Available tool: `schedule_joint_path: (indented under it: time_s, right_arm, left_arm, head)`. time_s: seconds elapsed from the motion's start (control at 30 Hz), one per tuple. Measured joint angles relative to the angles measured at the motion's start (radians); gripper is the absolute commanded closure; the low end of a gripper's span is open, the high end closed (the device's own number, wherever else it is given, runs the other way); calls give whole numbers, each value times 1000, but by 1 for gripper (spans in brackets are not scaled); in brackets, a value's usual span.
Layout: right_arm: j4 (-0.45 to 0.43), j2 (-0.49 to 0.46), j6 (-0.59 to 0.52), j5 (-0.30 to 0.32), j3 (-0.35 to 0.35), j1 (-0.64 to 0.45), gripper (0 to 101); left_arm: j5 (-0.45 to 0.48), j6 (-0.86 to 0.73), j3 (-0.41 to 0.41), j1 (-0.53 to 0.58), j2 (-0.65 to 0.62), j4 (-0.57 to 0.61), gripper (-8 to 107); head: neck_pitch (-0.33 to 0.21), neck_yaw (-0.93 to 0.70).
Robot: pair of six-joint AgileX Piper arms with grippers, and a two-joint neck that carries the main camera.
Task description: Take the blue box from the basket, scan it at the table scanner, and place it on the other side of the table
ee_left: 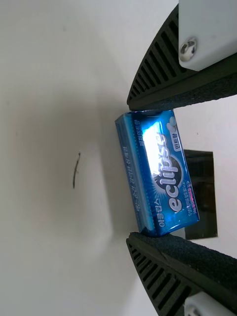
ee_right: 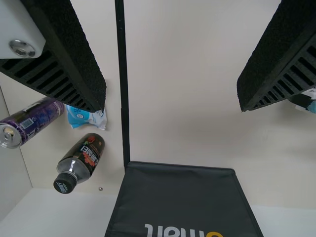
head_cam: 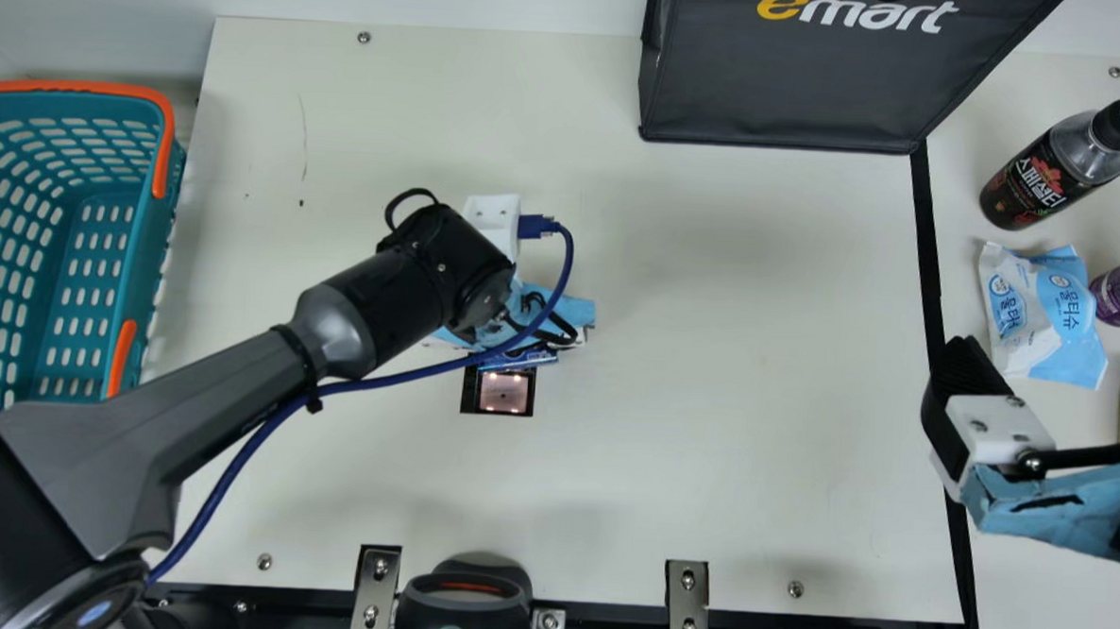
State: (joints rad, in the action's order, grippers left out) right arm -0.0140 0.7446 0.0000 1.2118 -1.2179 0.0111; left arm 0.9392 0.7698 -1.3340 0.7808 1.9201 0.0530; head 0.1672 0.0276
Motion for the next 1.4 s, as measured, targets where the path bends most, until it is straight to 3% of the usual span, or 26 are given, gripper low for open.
schedule_joint_path:
  time_s: [0.7,1.0,1.4]
  right_arm:
    - [0,0,0,0,0,0,6]
    - [0,0,0,0,0,0,6]
    - [0,0,0,0,0,0,6]
  left_arm:
    - [63,102,-216,78,131,26,107]
    - [83,132,-265,91,166,22,77]
    - [74,143,-263,88,169,30,37]
  head:
    - [0,0]
    - [0,0]
    - [0,0]
